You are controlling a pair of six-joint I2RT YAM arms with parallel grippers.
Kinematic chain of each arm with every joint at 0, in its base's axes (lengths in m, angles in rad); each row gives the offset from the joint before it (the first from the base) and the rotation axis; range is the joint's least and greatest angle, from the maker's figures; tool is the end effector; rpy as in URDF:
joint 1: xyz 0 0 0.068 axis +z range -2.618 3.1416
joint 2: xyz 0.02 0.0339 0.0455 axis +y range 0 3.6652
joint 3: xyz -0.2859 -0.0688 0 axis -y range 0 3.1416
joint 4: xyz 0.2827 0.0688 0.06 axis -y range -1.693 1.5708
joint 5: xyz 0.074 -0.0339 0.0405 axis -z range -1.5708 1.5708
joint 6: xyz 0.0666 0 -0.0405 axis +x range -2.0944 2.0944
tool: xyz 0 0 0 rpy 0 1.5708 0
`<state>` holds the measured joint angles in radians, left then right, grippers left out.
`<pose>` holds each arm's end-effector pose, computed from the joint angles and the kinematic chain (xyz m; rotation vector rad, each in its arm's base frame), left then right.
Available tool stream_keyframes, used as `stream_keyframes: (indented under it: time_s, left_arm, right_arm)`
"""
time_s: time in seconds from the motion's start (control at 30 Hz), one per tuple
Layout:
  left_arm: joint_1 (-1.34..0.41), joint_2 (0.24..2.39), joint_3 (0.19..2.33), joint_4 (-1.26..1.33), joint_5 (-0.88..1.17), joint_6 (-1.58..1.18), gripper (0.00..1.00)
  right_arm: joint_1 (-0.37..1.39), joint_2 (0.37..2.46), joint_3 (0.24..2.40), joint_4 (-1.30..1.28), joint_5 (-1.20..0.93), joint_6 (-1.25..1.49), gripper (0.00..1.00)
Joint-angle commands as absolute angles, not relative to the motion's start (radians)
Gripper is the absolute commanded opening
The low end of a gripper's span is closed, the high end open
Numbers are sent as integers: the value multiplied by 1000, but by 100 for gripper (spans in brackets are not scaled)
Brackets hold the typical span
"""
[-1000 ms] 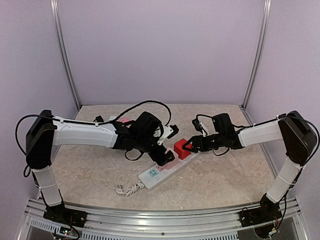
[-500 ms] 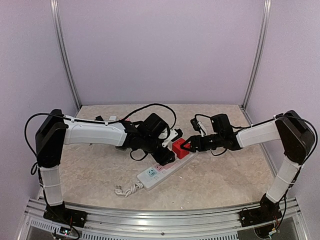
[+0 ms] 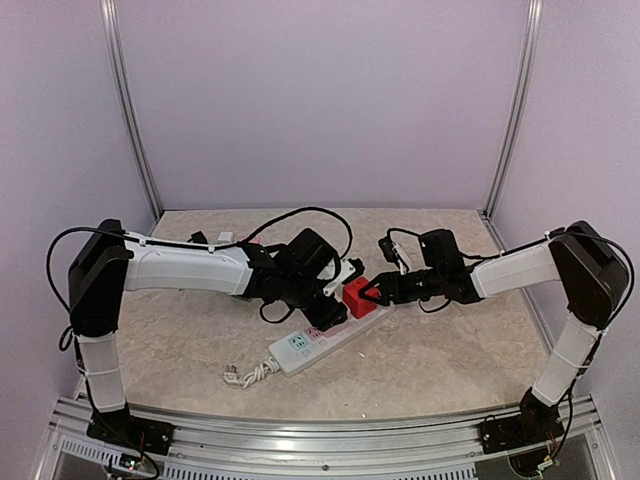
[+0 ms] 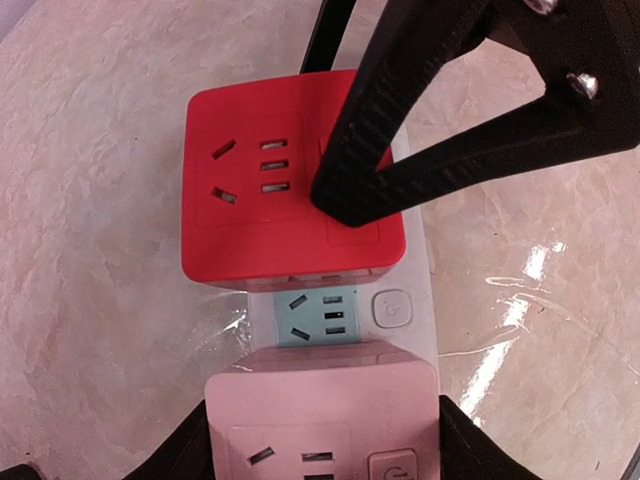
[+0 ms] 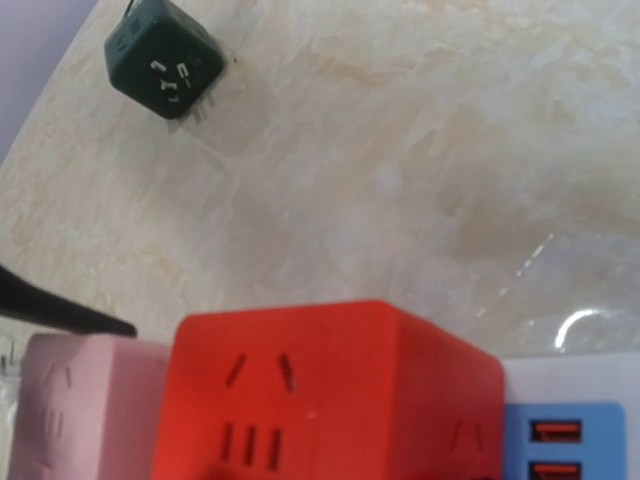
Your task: Pull the plug off the socket
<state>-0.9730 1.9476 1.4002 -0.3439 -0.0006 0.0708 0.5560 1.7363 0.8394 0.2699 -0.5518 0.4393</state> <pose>0.2737 -0.4018 0.1741 1.2474 2.1697 -0.3850 0.3181 0.2388 0.1353 -0.4682 2.2879 1.1381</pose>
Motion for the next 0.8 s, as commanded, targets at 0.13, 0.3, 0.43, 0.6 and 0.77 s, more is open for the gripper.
stream_keyframes:
  time_s: [0.13, 0.3, 0.43, 0.6, 0.77]
  left_arm:
    - [-919, 1858, 1367, -213, 122, 10, 48]
    - [-948, 1828, 1355, -205, 69, 86, 47]
    - [-981, 1858, 1394, -256, -8, 107, 47]
    - [-926, 1792, 1336, -188, 74, 31, 46]
    - [-910, 1779, 1337, -205, 99, 36, 44]
  right_arm:
    - [581, 1784, 802, 200, -499, 420, 60]
    - [581, 1790, 808, 194, -494, 416, 59]
    - [581, 1792, 811, 193, -492, 414, 58]
    - [581, 1791, 808, 192, -491, 413, 58]
    - [582, 1793, 807, 192, -489, 413, 57]
